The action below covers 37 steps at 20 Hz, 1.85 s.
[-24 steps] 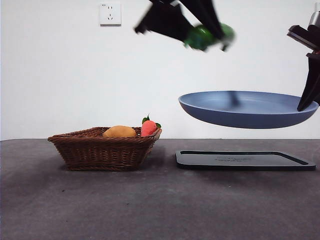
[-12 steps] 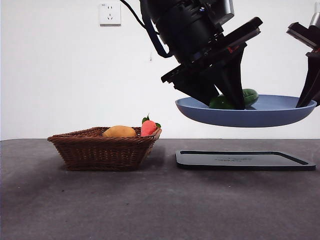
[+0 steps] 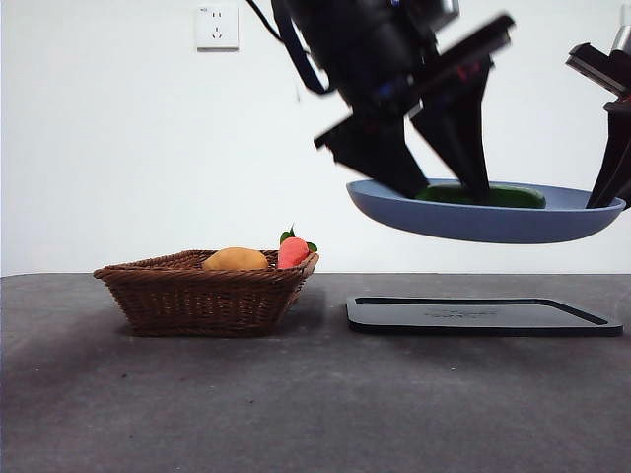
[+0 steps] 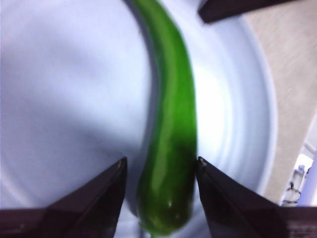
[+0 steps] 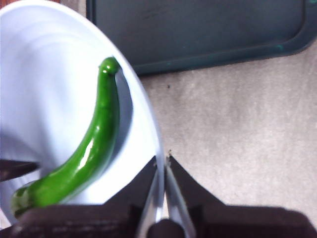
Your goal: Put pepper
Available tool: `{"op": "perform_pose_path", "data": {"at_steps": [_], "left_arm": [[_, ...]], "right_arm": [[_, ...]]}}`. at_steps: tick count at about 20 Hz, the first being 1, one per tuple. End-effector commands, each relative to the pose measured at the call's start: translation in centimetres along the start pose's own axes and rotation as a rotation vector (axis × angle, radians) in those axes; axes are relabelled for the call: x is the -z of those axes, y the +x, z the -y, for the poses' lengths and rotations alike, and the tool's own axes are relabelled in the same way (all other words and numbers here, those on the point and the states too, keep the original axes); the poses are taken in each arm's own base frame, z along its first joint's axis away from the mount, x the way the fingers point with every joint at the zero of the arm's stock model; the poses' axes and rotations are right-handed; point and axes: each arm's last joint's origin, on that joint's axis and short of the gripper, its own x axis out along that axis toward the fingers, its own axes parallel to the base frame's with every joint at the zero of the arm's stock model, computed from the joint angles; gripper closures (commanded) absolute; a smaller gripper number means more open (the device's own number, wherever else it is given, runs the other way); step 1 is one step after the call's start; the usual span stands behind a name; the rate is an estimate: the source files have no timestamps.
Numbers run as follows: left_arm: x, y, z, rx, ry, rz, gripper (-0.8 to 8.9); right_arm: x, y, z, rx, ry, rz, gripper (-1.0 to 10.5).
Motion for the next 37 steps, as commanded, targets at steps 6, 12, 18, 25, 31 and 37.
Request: {"op": "perform_pose_path", "data": {"at_steps": [6,12,18,25,31,37], "left_arm": [[-1.4,-6.3,1.6,0.009,0.044,0.145,5.66],[-0.9,-14.7,2.8,0.001,0.066,0.298,5.67],[1.4,-22.1,4.2,0.000,0.090,0.415,5.68],[3.2,-26.0,4.9,0.001,0.099,0.481,5.68],[3.5,-26.1,4.9,0.003,0.089,0.471,5.68],[3.5,-26.1,4.9,0.007,0.070,0.468,5.68]], "right_arm": [[-0.4,-0.1,-0.1,0.019,0.032,0.011,9.4],[-2.0,0.7,0.5,0.048,0.085,0.100,9.4],[-6.8,3.9,1.8,0.088,0.128,0.075,9.4],[-10.9,8.3,4.3,0.132,0.165,0.039,9.4],[-11.2,10.5,5.7,0.139,0.172,0.025,9.4],[-11.1,10.9,6.2,0.207,0.135,0.023,9.3]]}}
